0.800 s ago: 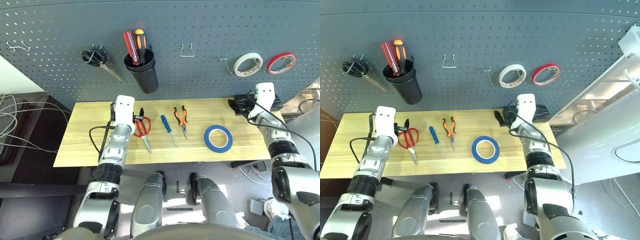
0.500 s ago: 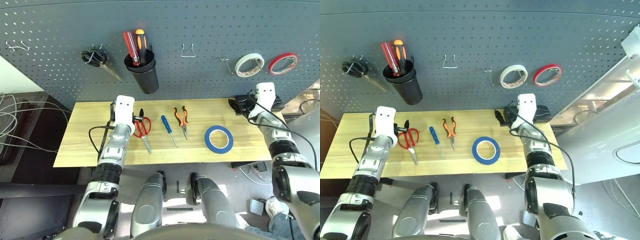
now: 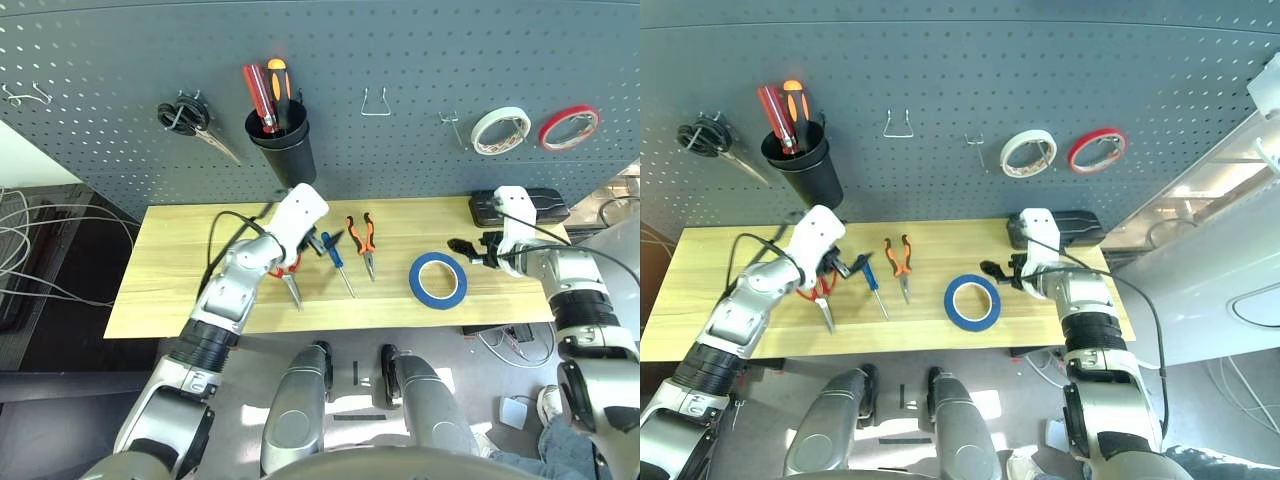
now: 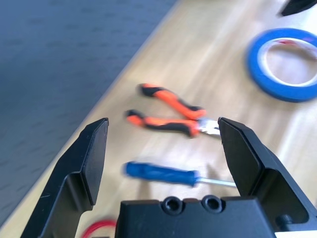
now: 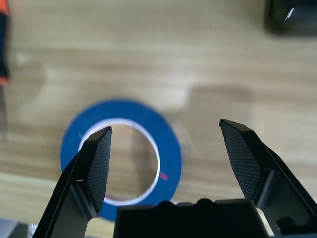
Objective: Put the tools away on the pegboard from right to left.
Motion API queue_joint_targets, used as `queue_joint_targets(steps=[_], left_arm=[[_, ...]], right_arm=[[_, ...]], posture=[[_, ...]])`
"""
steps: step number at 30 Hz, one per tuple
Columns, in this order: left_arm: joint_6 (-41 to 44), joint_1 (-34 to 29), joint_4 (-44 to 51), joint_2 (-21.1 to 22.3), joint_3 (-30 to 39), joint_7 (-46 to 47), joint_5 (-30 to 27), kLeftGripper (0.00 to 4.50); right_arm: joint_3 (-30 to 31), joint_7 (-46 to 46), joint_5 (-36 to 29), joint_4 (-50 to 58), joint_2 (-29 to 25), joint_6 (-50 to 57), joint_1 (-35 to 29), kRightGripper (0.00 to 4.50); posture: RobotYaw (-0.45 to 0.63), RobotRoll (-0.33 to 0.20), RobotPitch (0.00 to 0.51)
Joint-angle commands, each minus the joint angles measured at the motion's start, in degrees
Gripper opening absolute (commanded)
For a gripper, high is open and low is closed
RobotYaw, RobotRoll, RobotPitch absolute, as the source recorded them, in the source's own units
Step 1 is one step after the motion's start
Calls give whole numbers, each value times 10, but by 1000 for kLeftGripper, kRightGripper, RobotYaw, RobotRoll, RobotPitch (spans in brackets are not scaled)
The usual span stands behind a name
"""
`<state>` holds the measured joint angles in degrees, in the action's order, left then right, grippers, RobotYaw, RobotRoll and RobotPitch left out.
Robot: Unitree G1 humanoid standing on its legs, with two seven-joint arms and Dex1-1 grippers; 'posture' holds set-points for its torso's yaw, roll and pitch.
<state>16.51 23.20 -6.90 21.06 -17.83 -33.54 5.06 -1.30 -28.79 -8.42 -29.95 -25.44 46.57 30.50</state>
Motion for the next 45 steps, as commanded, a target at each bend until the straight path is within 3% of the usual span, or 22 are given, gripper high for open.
queue_joint_targets(steps=[1,9,15,18,27,35,41,45], left_arm=[[-4,3,-8,-6,-49,-22,32,4500],[9,19,-27,-18,-116,-68,74,4500],[34,28,-42,-18,-120,-72,94,4500],[53,28,-45,-17,-113,-64,101,4500],[72,21,-37,-15,-96,-52,100,4500],[65,26,-35,-18,-83,-41,94,4500],[28,33,-39,-30,-45,-1,82,4500],[-39,25,-19,-27,-15,0,56,4500]], right_arm=[[23,5,14,17,2,26,-22,4483],[53,14,39,-6,5,29,-29,4483],[53,39,56,-60,26,1,-11,4483],[45,50,56,-88,39,-18,2,3831],[40,62,59,-129,53,-36,17,722],[25,68,58,-97,44,-46,14,691],[6,39,30,126,26,-47,-52,691],[25,9,58,258,-25,-172,-113,691]], posture=[[109,0,265],[114,0,280],[115,0,275],[121,0,271],[137,0,262],[134,0,247],[117,0,241],[105,0,240]])
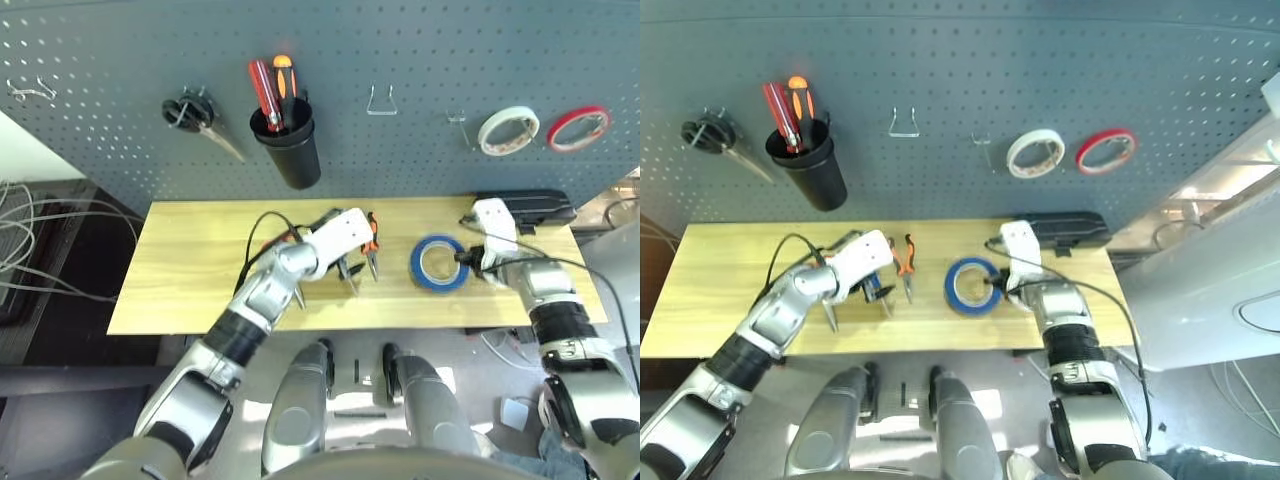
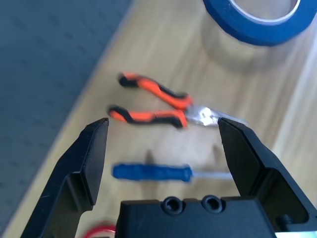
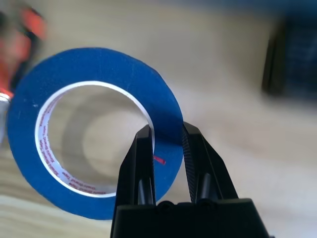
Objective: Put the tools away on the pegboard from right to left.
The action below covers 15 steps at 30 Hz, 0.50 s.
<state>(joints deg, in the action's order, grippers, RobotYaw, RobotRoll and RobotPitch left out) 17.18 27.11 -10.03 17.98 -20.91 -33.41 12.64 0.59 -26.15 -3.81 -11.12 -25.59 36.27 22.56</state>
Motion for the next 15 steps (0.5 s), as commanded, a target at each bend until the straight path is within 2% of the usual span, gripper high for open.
queue_joint_targets(steps=[1,7,15], left_arm=[[-65,-16,19,4,23,-2,-27,4500],[-158,-23,52,5,69,-15,-88,4500],[-240,-22,51,-6,89,-21,-129,4500]], right_arm=[[3,-19,11,87,-29,-86,-42,691],[-5,-57,21,143,-75,-283,-106,691],[-46,-39,31,156,-87,-480,-144,691]], posture=[[103,0,241],[89,0,250],[80,0,252]])
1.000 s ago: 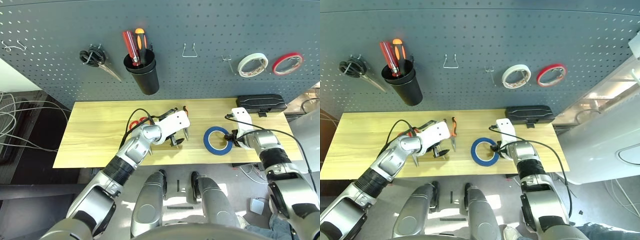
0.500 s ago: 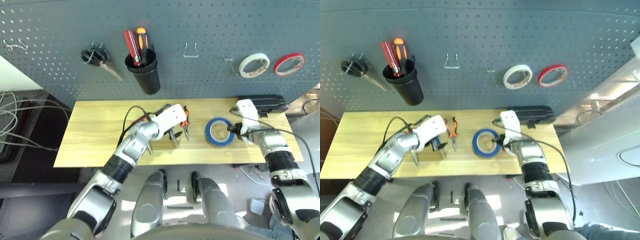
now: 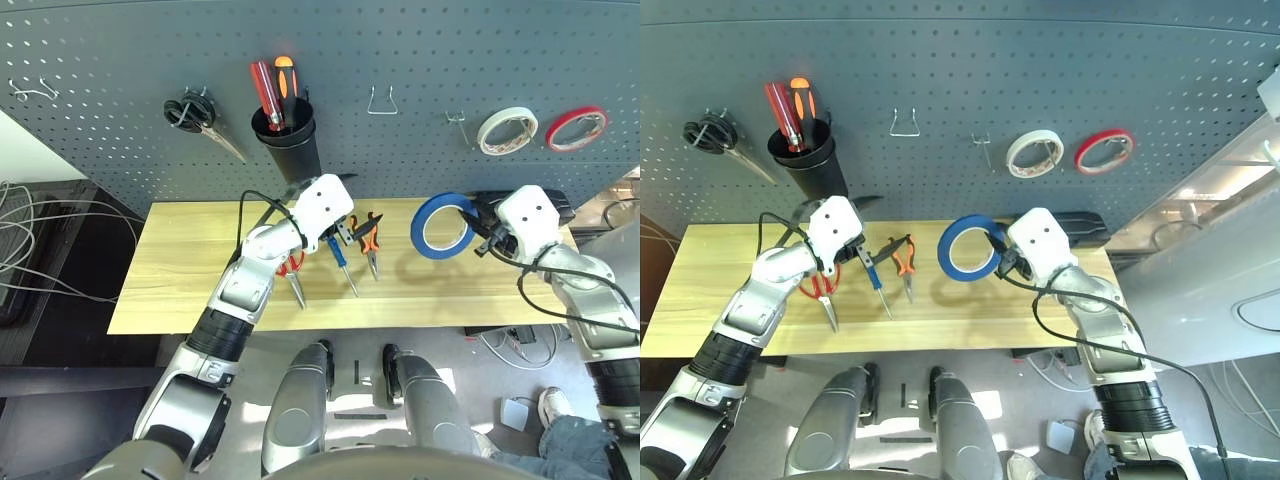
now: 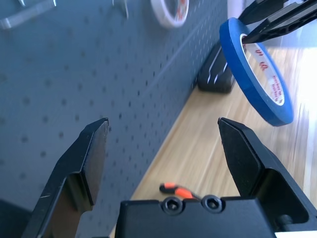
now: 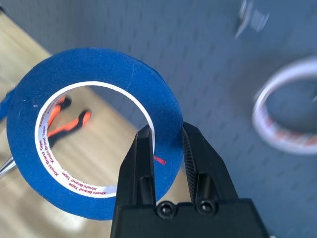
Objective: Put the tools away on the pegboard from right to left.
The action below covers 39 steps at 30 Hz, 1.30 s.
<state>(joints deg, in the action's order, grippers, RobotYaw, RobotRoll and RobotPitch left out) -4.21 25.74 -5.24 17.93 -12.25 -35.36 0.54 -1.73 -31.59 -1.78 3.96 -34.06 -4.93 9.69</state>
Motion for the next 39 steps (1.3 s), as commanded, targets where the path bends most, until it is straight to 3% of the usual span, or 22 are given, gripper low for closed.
queue_joint_targets(steps=[1,6,13,18,31,35,39], left_arm=[[-31,-7,2,-8,4,0,-9,4500],[-49,-2,-4,-16,10,0,-20,4500],[-53,-4,18,-32,15,-35,-78,4500],[-23,-3,29,-39,10,-41,-95,4500],[-3,-6,27,-34,4,-23,-70,4500],[1,-3,20,-17,-13,-31,-41,4500],[23,2,28,10,-29,-47,-17,4500]], right_arm=[[-28,23,12,5,-1,-83,-16,691],[-65,71,15,4,11,-148,-12,691],[-86,106,21,-5,13,-153,30,691],[-73,126,38,-37,24,-126,82,691],[-31,127,52,-161,60,-73,153,691],[-7,80,29,-159,64,-34,144,2029],[20,-2,-4,-107,50,62,93,3377]], posture=[[80,0,252],[79,0,249],[77,0,248],[80,0,241],[102,0,242],[109,0,244],[109,0,244]])
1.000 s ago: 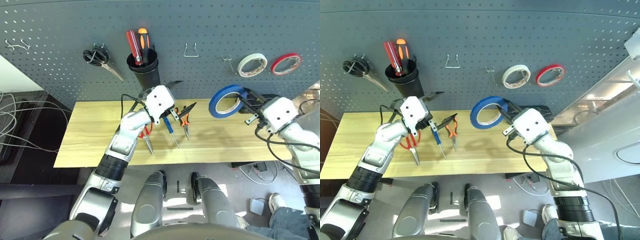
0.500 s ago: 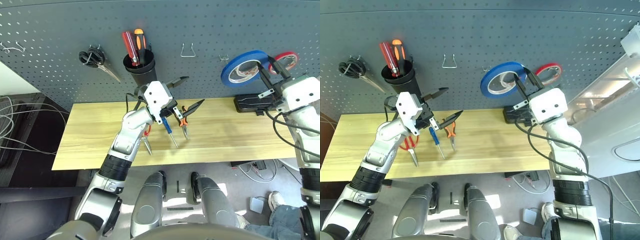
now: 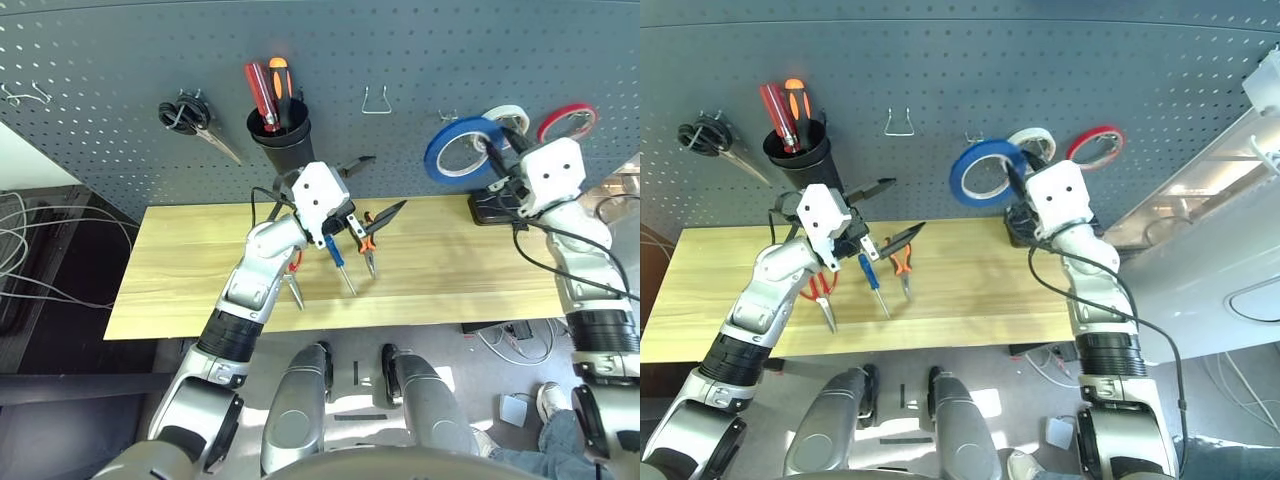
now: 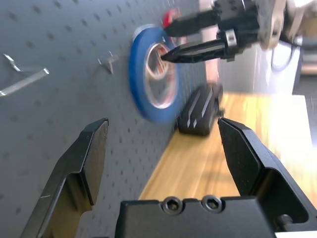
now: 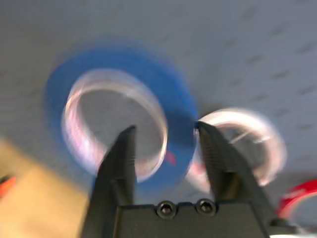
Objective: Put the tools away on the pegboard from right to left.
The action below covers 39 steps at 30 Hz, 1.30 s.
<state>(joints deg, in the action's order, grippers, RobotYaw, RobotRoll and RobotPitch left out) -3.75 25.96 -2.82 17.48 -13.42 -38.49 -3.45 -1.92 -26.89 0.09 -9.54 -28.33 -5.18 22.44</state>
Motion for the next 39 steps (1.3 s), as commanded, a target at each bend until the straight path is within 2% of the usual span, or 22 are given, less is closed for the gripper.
queue_joint_targets(steps=[1,3,6,10,13,15,21,27,39], left_arm=[[23,1,5,21,-22,-21,27,4500],[51,4,8,34,-32,-33,37,4500],[82,14,8,59,-52,-61,57,4500],[95,34,0,99,-85,-104,96,4500],[92,43,-7,112,-97,-120,109,4500],[94,51,-17,118,-102,-130,120,4500],[113,56,-14,128,-100,-150,128,4500],[150,42,18,143,-95,-167,128,4500],[206,26,71,156,-99,-175,131,4500]], right_arm=[[25,-62,-31,38,-9,95,-41,3772],[33,-81,-44,56,-10,167,-50,4443],[50,-98,-69,81,1,307,-46,4477],[24,-40,-126,57,82,564,14,4477],[4,3,-132,23,126,629,57,4477],[-21,47,-136,-37,170,646,97,4477],[-50,114,-132,-171,235,631,175,4477],[-38,124,-120,-267,245,593,220,4477],[-31,136,-103,-370,256,529,270,4477]], posture=[[109,0,244],[109,0,244],[111,0,255],[120,0,265],[133,0,271],[144,0,277],[184,0,299],[222,0,337],[266,0,381]])
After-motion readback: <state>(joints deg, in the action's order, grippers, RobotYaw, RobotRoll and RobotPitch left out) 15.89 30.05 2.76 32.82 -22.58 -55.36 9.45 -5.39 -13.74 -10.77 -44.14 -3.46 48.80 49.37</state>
